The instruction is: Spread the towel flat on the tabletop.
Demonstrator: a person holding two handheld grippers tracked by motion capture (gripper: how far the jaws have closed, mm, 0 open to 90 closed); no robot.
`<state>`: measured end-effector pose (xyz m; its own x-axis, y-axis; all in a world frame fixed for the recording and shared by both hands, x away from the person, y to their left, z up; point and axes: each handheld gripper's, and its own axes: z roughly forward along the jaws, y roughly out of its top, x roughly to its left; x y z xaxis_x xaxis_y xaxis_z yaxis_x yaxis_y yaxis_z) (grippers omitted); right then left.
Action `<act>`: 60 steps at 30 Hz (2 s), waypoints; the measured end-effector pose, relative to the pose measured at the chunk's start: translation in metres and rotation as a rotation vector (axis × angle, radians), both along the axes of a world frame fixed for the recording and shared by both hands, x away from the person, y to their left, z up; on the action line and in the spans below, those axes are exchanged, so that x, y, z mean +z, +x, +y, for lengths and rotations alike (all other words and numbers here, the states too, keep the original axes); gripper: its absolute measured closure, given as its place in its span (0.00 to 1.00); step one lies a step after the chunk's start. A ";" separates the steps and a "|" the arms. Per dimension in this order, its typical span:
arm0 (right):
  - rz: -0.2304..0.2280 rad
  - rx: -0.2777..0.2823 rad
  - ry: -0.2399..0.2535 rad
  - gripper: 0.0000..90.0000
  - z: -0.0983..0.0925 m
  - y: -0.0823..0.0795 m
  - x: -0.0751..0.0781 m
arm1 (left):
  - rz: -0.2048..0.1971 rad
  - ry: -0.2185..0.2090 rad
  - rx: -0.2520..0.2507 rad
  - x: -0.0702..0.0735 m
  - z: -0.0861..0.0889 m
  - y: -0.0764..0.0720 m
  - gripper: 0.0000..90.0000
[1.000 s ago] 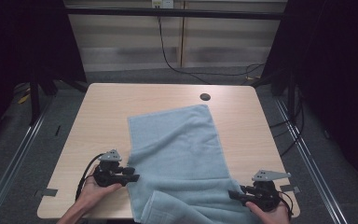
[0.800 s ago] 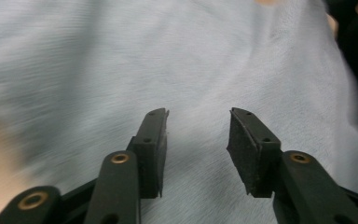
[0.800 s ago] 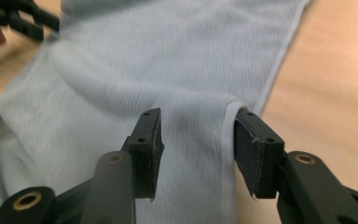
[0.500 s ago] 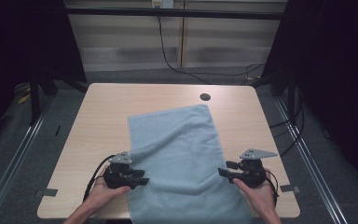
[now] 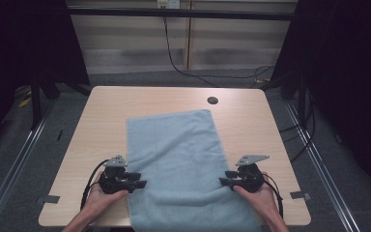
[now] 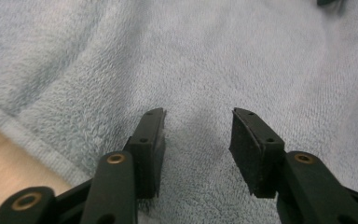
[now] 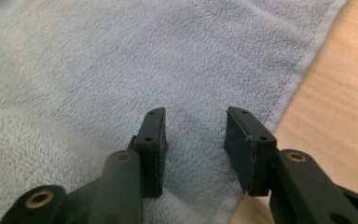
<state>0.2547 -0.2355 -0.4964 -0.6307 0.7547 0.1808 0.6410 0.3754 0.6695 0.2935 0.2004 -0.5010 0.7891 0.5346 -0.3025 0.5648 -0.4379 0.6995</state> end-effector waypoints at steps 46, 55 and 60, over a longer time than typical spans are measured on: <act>-0.016 -0.022 0.006 0.58 0.006 0.020 -0.003 | -0.063 0.032 0.015 -0.002 -0.021 0.045 0.54; 0.026 0.032 0.045 0.59 0.003 -0.018 -0.001 | -0.054 0.039 -0.034 0.001 -0.015 0.002 0.54; 0.024 0.094 0.019 0.55 0.006 -0.033 0.001 | -0.035 0.013 -0.051 0.000 -0.010 -0.003 0.54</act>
